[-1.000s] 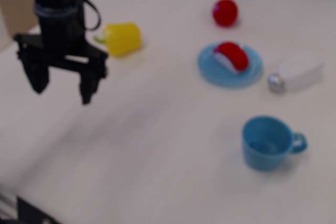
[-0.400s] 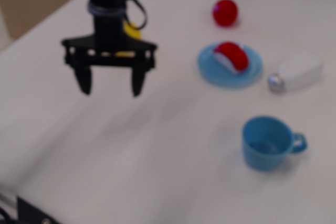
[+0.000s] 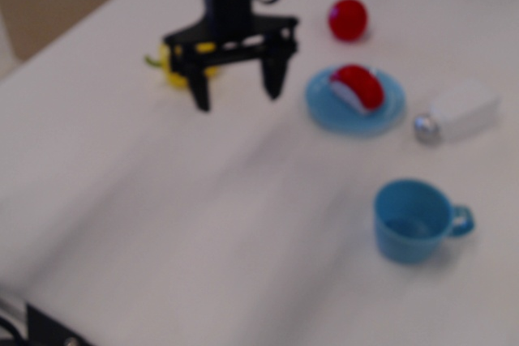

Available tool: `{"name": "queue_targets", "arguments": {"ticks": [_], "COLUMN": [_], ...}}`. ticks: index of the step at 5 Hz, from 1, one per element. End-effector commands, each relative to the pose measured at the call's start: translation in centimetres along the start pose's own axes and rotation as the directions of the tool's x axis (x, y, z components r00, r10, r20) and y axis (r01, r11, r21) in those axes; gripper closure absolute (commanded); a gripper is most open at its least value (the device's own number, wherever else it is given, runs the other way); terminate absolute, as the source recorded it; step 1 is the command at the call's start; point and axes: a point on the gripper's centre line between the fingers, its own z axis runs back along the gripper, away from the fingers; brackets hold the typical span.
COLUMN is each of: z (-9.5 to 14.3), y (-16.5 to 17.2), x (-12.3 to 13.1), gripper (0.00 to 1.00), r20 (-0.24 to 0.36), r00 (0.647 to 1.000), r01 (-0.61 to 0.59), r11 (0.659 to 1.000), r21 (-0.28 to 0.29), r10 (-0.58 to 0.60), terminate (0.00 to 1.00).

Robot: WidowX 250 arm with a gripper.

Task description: Take sushi off plate

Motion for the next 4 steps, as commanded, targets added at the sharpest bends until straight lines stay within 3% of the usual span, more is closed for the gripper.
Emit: {"name": "queue_targets", "arguments": {"ticks": [1, 3, 4], "z": [2.4, -0.7, -1.5], "y": [-6.4, -10.3, -11.6], "x": [3.5, 5.2, 5.6], "gripper": [0.0, 0.0, 0.0], "r20": [0.096, 0.103, 0.113], "r00": [0.987, 0.965, 0.962], "r01": [-0.114, -0.226, -0.237], "r11": [0.986, 0.965, 0.965], "r21": [-0.12, -0.133, -0.109], "r10": [0.126, 0.24, 0.249], "terminate": [0.0, 0.0, 0.0]}}
